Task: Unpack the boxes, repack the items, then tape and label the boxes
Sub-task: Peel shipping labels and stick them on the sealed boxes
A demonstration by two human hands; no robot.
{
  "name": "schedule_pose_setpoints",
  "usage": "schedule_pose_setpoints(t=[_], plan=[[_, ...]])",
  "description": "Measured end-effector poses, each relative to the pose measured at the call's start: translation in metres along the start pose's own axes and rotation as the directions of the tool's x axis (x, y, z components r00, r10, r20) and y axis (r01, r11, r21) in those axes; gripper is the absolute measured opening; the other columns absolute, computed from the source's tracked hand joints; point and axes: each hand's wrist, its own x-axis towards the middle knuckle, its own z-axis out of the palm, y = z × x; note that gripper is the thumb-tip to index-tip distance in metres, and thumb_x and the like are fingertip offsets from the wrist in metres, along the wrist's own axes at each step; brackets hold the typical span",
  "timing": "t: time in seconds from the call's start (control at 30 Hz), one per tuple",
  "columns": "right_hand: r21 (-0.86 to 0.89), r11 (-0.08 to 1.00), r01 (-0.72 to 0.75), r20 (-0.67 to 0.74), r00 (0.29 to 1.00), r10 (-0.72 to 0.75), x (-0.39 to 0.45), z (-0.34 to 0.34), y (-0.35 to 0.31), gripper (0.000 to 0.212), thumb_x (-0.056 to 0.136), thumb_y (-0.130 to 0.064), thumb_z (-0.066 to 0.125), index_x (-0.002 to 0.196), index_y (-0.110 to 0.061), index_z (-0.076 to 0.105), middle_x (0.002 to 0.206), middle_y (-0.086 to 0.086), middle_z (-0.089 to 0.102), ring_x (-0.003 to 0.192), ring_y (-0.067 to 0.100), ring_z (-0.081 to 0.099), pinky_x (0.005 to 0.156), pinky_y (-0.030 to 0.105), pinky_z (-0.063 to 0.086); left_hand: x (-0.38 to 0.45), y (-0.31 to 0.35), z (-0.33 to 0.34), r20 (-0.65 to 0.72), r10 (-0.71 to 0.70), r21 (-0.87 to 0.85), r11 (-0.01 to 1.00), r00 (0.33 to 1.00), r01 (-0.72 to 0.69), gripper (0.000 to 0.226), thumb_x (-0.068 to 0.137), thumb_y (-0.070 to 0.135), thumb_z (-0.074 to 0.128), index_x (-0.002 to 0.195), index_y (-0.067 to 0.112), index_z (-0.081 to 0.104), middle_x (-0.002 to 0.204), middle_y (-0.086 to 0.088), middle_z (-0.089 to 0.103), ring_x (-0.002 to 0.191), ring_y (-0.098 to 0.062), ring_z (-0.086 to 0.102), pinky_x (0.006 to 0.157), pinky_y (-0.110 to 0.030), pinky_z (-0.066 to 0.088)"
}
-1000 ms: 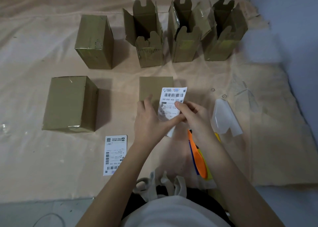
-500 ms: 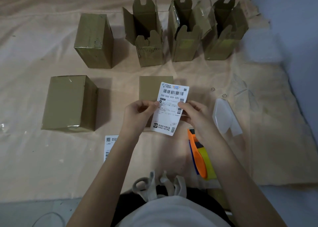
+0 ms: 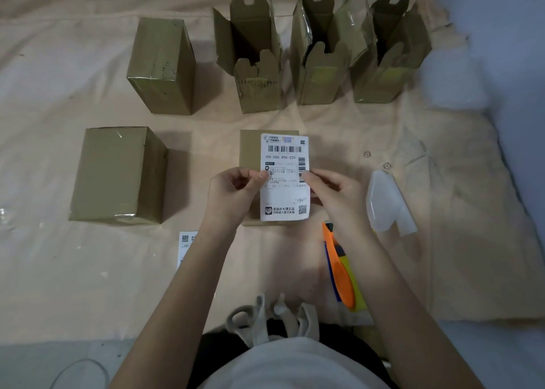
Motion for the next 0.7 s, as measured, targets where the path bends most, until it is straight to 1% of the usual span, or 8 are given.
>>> schedule_pose_setpoints(t=[0.07, 0.13, 0.23, 0.3, 0.37, 0.53, 0.63, 0.7], plan=[[-0.048, 0.999, -0.005, 0.028, 1.0, 0.007, 0.003, -0.001, 0.002, 0.011, 0.084, -0.017, 0.071, 0.094, -0.013, 0.074, 0.086, 0.001, 0.075, 0.078, 0.011, 0.07, 0.07, 0.02, 0.055, 0.003, 0.001, -0.003, -0.013, -0.014, 0.0, 1.0, 1.0, 0.014, 0.013, 0.085, 0.013, 0.071, 0.073, 0.009, 0.065, 0.069, 0.003, 0.068, 0.058, 0.001, 0.06, 0.057, -0.01, 0.046], [-0.096, 0.995, 0.001, 0.046, 0.999, 0.003, 0.007, -0.001, 0.003, 0.007, 0.084, -0.017, 0.072, 0.09, -0.015, 0.074, 0.086, -0.002, 0.075, 0.077, 0.005, 0.069, 0.072, 0.018, 0.053, 0.006, 0.0, -0.005, -0.024, -0.039, 0.003, 0.999, 0.999, 0.039, 0.012, 0.084, 0.014, 0.072, 0.076, 0.008, 0.066, 0.069, 0.003, 0.069, 0.058, 0.0, 0.061, 0.057, -0.011, 0.047], [-0.124, 0.992, 0.007, 0.06, 0.998, 0.0, 0.014, 0.004, 0.006, 0.007, 0.085, -0.016, 0.071, 0.089, -0.013, 0.075, 0.088, -0.001, 0.075, 0.083, 0.009, 0.07, 0.077, 0.019, 0.054, 0.012, -0.003, -0.007, -0.06, -0.067, 0.064, 0.995, 0.996, 0.071, 0.014, 0.083, 0.017, 0.073, 0.073, 0.009, 0.067, 0.067, 0.004, 0.069, 0.056, -0.001, 0.061, 0.056, -0.01, 0.047], [-0.143, 0.99, 0.016, 0.057, 0.998, -0.008, 0.018, 0.008, 0.008, 0.006, 0.085, -0.015, 0.07, 0.088, -0.012, 0.075, 0.087, -0.001, 0.074, 0.084, 0.01, 0.069, 0.076, 0.017, 0.053, 0.016, -0.005, -0.008, -0.092, -0.078, 0.112, 0.99, 0.993, 0.088, 0.016, 0.083, 0.019, 0.073, 0.07, 0.012, 0.067, 0.067, 0.004, 0.069, 0.057, -0.004, 0.061, 0.055, -0.012, 0.047], [-0.163, 0.986, 0.03, 0.049, 0.999, -0.022, 0.023, 0.013, 0.012, 0.003, 0.085, -0.014, 0.07, 0.084, -0.014, 0.074, 0.085, -0.003, 0.073, 0.083, 0.01, 0.069, 0.074, 0.016, 0.052, 0.02, -0.007, -0.009, -0.118, -0.075, 0.157, 0.983, 0.99, 0.093, 0.018, 0.082, 0.021, 0.074, 0.066, 0.015, 0.067, 0.068, 0.003, 0.069, 0.06, -0.008, 0.06, 0.06, -0.018, 0.046], [-0.27, 0.96, 0.074, 0.013, 0.997, -0.074, 0.034, 0.021, 0.018, 0.006, 0.084, -0.014, 0.071, 0.086, -0.012, 0.076, 0.084, -0.003, 0.073, 0.084, 0.011, 0.069, 0.08, 0.026, 0.053, 0.032, -0.009, -0.009, -0.155, -0.073, 0.227, 0.968, 0.985, 0.107, 0.018, 0.08, 0.028, 0.075, 0.065, 0.02, 0.067, 0.074, 0.002, 0.071, 0.069, -0.016, 0.064, 0.071, -0.035, 0.05], [-0.304, 0.947, 0.101, -0.003, 0.994, -0.107, 0.038, 0.023, 0.02, 0.004, 0.084, -0.014, 0.071, 0.084, -0.016, 0.075, 0.079, -0.01, 0.071, 0.082, 0.009, 0.069, 0.077, 0.022, 0.054, 0.038, -0.011, -0.007, -0.158, -0.087, 0.244, 0.962, 0.984, 0.125, 0.021, 0.072, 0.038, 0.076, 0.063, 0.022, 0.067, 0.072, 0.003, 0.072, 0.075, -0.02, 0.068, 0.078, -0.044, 0.054], [-0.328, 0.938, 0.112, -0.011, 0.992, -0.123, 0.04, 0.024, 0.022, 0.004, 0.084, -0.014, 0.072, 0.084, -0.016, 0.075, 0.077, -0.013, 0.07, 0.08, 0.008, 0.069, 0.073, 0.019, 0.053, 0.041, -0.012, -0.006, -0.158, -0.09, 0.253, 0.959, 0.983, 0.128, 0.024, 0.064, 0.047, 0.072, 0.063, 0.023, 0.067, 0.071, 0.004, 0.072, 0.076, -0.021, 0.069, 0.078, -0.047, 0.056]])
